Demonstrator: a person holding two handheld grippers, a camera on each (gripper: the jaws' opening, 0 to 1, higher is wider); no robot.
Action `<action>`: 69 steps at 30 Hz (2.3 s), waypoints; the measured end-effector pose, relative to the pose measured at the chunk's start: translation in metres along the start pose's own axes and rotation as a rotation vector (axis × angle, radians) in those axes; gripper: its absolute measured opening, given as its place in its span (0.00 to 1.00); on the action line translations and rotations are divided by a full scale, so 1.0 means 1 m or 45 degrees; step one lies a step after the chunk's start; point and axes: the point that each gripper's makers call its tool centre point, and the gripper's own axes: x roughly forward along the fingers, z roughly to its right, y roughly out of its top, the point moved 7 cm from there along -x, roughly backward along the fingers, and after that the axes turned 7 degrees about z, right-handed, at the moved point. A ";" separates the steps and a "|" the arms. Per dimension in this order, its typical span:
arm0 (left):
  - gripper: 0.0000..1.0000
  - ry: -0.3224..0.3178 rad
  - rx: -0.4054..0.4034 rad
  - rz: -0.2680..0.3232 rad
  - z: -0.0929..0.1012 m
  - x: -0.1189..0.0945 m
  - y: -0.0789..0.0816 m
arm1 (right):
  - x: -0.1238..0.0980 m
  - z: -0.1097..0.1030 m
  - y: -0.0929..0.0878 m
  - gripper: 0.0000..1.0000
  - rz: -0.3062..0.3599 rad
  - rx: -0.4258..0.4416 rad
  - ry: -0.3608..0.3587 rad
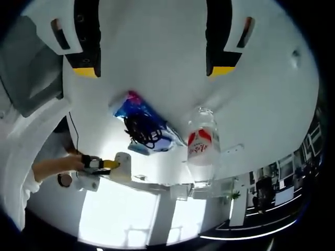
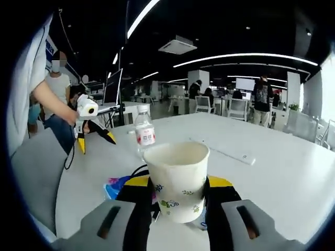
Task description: Arrange the tabletop items into an orderly group along one side of the table until the central work area is clear of visible clutter.
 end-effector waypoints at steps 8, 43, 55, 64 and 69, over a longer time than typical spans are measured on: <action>0.78 0.004 -0.007 0.004 0.000 -0.002 0.000 | 0.003 -0.024 0.008 0.36 0.066 0.045 0.029; 0.78 0.042 -0.019 0.011 -0.007 -0.015 -0.006 | 0.085 -0.110 0.012 0.36 0.161 0.103 0.237; 0.79 0.047 -0.019 0.023 -0.010 -0.024 -0.006 | 0.102 -0.123 0.009 0.36 0.172 0.128 0.275; 0.79 0.051 -0.021 0.027 -0.012 -0.030 -0.009 | 0.115 -0.139 -0.006 0.36 0.128 0.140 0.319; 0.80 0.049 -0.021 0.022 -0.011 -0.032 -0.010 | 0.122 -0.148 -0.015 0.36 0.090 0.117 0.351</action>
